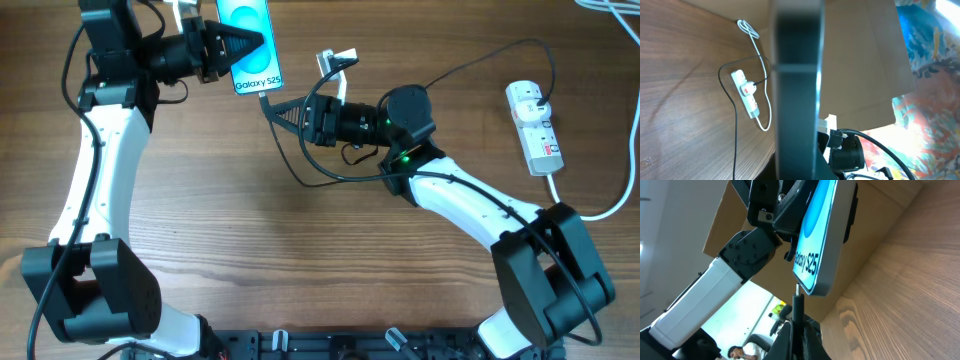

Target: Plug charger to phone and switch on socket

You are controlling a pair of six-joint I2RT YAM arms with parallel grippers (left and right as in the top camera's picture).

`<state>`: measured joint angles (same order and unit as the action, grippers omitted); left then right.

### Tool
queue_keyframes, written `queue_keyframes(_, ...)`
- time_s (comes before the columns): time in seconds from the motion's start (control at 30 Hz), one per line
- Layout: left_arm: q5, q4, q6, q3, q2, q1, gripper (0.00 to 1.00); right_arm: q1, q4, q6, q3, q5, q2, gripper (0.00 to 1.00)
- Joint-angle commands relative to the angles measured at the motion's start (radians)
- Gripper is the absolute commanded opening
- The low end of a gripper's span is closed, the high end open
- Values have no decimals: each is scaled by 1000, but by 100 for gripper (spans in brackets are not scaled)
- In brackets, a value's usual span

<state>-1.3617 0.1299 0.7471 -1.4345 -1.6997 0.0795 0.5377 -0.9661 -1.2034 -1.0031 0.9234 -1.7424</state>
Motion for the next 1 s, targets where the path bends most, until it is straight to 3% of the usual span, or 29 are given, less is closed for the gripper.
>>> queue_keyframes(0.0,-16,-7,56,-5,26,4,4,-2,-5,-21,-14,14,12,4)
queue_keyframes(0.6,-27,-6,68,-5,26,1,4,-2,-21,-62,-14,9,12,4)
queue_keyframes(0.97,-60,-7,42,-5,26,1,4,-2,-22,-171,-14,-67,12,4)
